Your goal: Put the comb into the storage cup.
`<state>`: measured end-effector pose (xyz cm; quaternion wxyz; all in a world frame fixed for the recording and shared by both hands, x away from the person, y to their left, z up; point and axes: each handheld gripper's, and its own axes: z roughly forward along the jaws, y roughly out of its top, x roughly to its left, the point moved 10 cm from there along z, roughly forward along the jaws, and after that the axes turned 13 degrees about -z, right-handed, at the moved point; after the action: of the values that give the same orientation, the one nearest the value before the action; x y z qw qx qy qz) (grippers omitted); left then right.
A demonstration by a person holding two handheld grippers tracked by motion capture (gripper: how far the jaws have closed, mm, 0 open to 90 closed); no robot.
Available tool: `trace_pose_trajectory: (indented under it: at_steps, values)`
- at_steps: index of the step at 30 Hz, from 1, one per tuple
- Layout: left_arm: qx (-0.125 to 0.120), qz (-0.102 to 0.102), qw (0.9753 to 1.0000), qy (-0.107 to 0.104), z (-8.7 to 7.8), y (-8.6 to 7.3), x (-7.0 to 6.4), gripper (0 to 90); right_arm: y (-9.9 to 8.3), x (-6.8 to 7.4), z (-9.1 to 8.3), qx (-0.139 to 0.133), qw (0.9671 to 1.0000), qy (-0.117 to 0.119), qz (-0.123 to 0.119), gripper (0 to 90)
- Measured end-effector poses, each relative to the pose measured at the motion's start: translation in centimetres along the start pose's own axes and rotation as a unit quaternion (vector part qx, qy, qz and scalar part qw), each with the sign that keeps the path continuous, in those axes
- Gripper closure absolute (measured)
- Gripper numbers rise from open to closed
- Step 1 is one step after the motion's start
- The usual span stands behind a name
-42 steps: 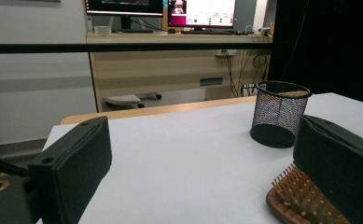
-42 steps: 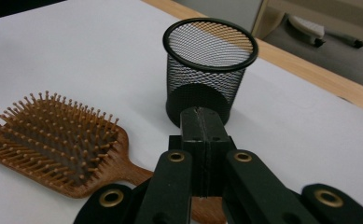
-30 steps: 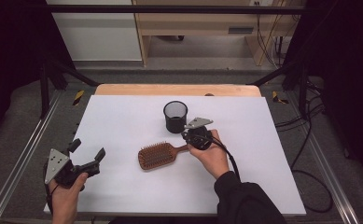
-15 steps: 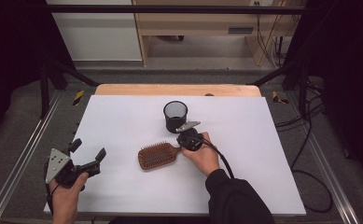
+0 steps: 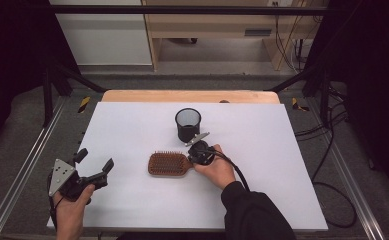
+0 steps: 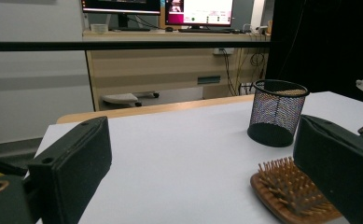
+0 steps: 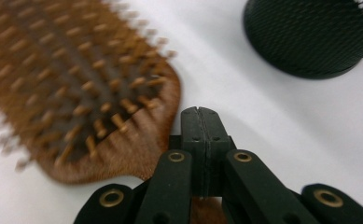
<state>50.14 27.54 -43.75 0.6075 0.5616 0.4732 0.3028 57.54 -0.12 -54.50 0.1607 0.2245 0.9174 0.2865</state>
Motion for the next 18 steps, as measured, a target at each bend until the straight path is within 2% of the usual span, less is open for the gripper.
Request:
trace_pose_trajectory:
  at_steps: [2, 10, 18]
  values:
    - [0.0, 0.0, 1.0, 0.0, 0.0, 0.0, 0.0, 4.6, 0.0, 0.1, -0.1, 0.003, 1.0, -0.002, -0.003, 90.0]
    - [0.001, 0.001, 1.0, -0.001, 0.0, 0.0, -0.1, 4.5, -1.0, 1.4, -1.2, 0.015, 0.9998, 0.015, -0.003, 90.0]
    - [0.002, 0.002, 1.0, 0.0, 0.0, -0.1, -0.1, 4.5, -1.7, 2.7, -1.7, 0.014, 0.9995, 0.028, 0.001, 90.0]
